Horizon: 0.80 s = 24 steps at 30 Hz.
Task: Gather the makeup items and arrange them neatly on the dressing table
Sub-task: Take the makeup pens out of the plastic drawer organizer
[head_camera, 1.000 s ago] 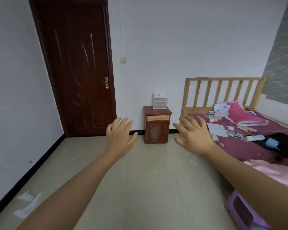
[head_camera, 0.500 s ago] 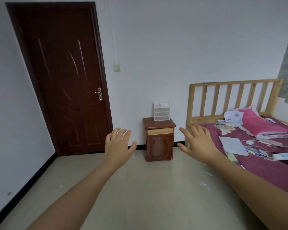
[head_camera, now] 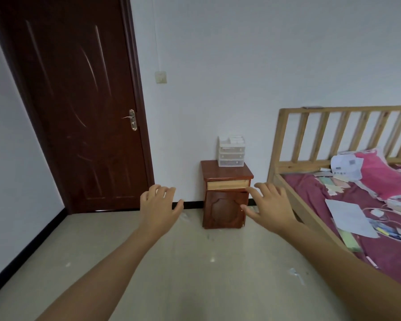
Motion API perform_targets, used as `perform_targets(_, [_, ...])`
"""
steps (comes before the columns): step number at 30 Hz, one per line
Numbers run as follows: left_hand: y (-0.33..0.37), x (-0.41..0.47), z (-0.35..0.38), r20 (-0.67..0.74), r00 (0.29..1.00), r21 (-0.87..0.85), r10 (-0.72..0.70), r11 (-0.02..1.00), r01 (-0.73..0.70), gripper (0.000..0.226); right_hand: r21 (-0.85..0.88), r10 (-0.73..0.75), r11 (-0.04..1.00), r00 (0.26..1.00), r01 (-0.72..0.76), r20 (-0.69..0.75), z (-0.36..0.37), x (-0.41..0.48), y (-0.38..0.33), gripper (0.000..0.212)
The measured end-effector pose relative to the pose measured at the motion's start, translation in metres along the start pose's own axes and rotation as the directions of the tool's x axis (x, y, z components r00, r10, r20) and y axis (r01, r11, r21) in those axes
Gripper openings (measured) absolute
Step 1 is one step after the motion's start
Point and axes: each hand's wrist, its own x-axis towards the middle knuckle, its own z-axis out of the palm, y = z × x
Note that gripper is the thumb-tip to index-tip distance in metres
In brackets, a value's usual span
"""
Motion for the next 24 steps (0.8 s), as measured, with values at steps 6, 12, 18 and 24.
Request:
perform_targets(6, [-0.025, 0.102, 0.070, 0.017, 0.998, -0.056, 0.052, 0.997, -0.051, 0.047, -0.011, 0.050, 0.999, 0.999, -0.050, -0.018, 0.026, 0.108, 0.010, 0.056])
perform_targets(12, [-0.031, 0.203, 0.136, 0.054, 0.995, -0.160, 0.082, 0.984, -0.072, 0.049, -0.021, 0.143, 0.990, 0.989, -0.142, 0.026, 0.060, 0.203, 0.029, 0.057])
perform_targets(18, [-0.018, 0.233, 0.207, 0.179, 0.969, -0.265, 0.168, 0.957, -0.117, 0.052, 0.024, 0.193, 0.980, 0.966, -0.200, 0.175, 0.119, 0.228, 0.041, 0.074])
perform_targets(24, [0.002, 0.289, 0.262, 0.234, 0.958, -0.351, 0.164, 0.933, -0.074, 0.076, 0.075, 0.233, 0.965, 0.954, -0.250, 0.186, 0.165, 0.282, 0.080, 0.056])
